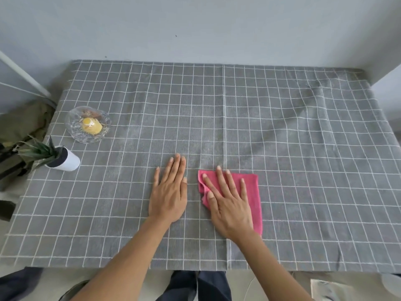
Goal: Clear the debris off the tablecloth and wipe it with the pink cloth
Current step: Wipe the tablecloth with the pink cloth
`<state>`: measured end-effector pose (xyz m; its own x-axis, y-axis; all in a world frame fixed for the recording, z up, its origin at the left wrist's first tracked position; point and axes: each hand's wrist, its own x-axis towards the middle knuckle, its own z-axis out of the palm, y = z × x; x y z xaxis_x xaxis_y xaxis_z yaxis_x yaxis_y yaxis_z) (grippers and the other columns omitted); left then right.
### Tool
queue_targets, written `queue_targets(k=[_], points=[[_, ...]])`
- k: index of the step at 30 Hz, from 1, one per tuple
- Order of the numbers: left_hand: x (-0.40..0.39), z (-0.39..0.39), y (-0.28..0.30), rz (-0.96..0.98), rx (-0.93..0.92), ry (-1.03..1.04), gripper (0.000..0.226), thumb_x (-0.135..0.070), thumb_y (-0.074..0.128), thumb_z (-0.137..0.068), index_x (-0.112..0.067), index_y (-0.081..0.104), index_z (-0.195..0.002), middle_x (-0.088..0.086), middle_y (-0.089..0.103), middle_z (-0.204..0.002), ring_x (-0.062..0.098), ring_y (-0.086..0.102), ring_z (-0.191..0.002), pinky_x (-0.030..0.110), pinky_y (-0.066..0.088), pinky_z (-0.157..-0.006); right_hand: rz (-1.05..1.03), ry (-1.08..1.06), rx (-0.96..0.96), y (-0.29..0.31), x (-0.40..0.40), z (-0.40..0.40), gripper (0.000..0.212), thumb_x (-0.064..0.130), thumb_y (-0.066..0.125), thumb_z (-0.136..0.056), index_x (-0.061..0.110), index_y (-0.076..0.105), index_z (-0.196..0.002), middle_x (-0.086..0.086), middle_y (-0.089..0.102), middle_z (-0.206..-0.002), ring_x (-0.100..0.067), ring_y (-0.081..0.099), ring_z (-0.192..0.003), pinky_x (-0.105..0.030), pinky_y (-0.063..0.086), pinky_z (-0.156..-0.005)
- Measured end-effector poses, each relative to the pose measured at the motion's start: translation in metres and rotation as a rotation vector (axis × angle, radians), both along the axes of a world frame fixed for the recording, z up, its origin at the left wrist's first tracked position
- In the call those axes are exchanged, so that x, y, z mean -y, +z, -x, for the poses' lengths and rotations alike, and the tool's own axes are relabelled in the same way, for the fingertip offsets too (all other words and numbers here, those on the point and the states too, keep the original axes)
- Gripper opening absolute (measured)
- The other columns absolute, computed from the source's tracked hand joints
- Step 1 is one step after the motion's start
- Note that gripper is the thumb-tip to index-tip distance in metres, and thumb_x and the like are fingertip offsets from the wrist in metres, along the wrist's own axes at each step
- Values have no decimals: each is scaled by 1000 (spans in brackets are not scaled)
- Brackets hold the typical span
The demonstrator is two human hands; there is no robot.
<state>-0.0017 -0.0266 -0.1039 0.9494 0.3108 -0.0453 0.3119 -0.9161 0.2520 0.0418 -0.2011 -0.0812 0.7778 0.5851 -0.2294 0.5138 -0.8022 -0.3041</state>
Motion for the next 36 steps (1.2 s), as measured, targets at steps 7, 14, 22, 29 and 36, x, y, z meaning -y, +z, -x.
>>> queue_targets(k=[7,14,22,29,36], points=[[-1,1,-1,29,-2,-2,54,-35,3,-100,-22,0,-152,-8,-6,-159,6,-10,-145,40,-6,-119,54,15,5,-1,35,-35,50,50,-11,-96,47,-22,-145,14,-32,-153,-9,-31,-141,-44,-19,-116],[-1,1,0,19,-9,2,54,-35,2,-99,-22,-1,-152,-8,-7,-159,6,-10,-145,40,-6,-119,100,-279,-5,0,93,-75,57,54,-12,-90,47,-14,-147,12,-22,-157,-10,-25,-143,-43,-17,-117],[1,-1,0,-6,-21,16,56,-36,1,-98,-21,0,-152,-7,-6,-159,7,-10,-145,40,-7,-119,68,-216,-58,5,60,-59,56,56,-17,-89,49,-19,-145,12,-27,-155,-13,-30,-142,-48,-18,-116],[1,0,2,6,-13,13,56,-37,1,-98,-22,1,-152,-9,-6,-159,6,-9,-145,38,-9,-118,8,41,-17,3,-3,0,49,45,2,-102,47,-14,-148,11,-26,-156,-13,-27,-143,-47,-20,-115],[0,0,1,22,-19,12,55,-36,2,-99,-23,-1,-152,-10,-8,-159,4,-13,-144,37,-11,-118,60,0,-11,4,32,-33,56,52,-20,-89,45,-23,-145,14,-33,-153,-11,-31,-141,-43,-22,-115]])
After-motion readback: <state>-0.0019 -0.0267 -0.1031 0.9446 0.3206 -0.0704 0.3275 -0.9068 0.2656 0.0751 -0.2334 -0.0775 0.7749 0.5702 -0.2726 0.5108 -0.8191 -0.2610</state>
